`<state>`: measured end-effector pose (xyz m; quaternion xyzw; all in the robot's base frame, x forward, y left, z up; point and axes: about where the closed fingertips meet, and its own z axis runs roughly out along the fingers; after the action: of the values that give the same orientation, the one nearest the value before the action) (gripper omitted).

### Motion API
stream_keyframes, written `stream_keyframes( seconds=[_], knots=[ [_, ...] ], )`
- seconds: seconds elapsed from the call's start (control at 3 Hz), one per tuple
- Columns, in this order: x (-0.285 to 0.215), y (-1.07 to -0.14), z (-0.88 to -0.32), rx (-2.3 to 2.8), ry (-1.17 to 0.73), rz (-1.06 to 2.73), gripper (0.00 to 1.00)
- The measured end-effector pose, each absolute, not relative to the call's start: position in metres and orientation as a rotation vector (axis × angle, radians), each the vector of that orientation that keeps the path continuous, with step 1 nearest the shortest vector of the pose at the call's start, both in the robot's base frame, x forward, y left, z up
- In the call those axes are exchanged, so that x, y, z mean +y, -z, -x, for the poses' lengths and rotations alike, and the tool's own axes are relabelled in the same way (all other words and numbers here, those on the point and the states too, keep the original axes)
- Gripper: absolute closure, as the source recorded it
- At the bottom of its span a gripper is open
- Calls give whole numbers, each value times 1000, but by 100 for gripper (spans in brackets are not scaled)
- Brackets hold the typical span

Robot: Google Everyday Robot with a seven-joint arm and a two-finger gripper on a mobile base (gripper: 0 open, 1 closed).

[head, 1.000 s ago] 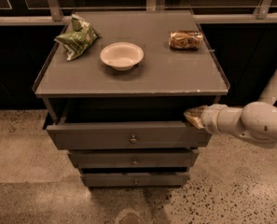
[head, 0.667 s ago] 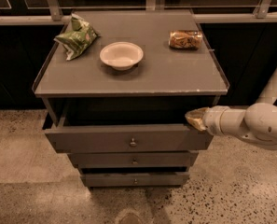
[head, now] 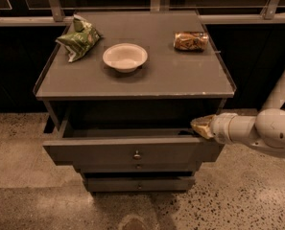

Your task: Open top drawer

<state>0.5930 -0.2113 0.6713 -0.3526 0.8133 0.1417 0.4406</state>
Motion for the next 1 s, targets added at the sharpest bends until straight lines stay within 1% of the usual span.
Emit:
stream_keyframes(
  seconds=[0.33, 0.67, 1.0],
  knots=[
    [-206, -660, -575, 2075, -403, 904, 100],
    [-206, -661, -576, 2075, -404, 904, 100],
    [-208, -665, -537, 2108, -453, 901, 100]
  ],
)
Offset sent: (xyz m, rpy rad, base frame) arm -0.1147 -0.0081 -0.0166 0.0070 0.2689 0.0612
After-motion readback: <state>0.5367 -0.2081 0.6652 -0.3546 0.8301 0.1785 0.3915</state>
